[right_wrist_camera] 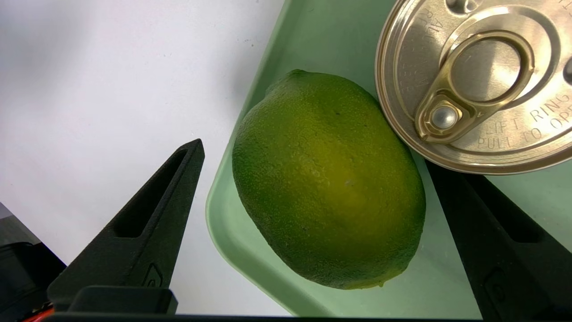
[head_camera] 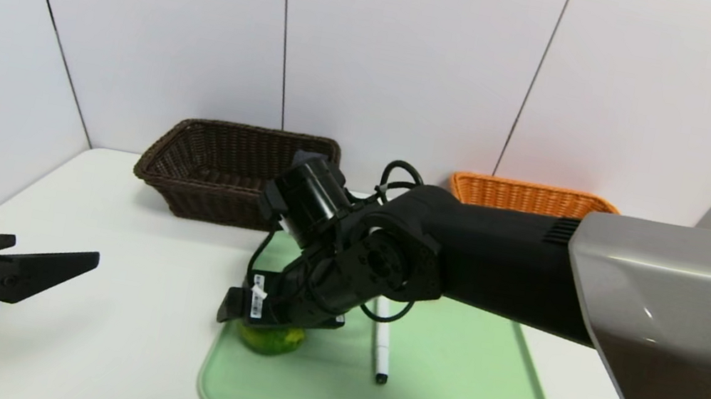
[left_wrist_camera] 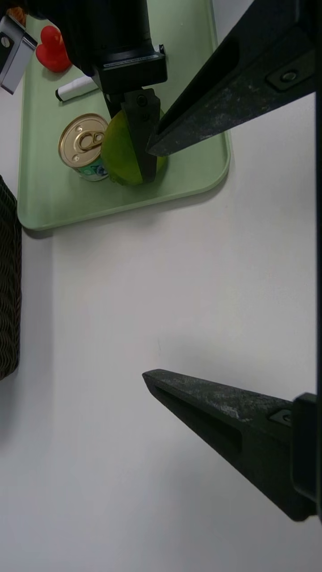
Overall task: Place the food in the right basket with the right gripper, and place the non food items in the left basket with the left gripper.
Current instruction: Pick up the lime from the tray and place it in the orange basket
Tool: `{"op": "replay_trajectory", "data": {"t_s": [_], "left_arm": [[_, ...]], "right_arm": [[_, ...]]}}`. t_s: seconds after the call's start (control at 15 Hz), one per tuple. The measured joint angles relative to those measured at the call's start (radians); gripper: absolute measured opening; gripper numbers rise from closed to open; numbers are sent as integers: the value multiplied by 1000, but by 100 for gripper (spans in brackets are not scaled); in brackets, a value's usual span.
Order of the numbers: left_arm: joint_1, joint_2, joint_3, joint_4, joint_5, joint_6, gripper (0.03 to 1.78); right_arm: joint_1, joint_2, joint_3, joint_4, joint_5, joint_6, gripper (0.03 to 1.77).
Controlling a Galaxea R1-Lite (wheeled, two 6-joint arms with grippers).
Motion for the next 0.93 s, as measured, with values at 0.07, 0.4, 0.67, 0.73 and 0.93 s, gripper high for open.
{"op": "replay_trajectory", "data": {"t_s": [0.07,0.4,0.67,0.73,0.93], "left_arm": [[0,0,2,0,0,0,169],[0,-2,11,-1,0,0,169],[1,-3,11,-1,0,0,169],[0,-3,11,-1,0,0,169],[0,-3,11,-1,-1,0,169]], "right_arm": [[0,1,0,0,0,0,171],[0,2,0,1,1,3,171],[0,2,0,2,2,3,112],[0,2,0,3,3,2,107],[0,0,0,5,8,3,104]]}}
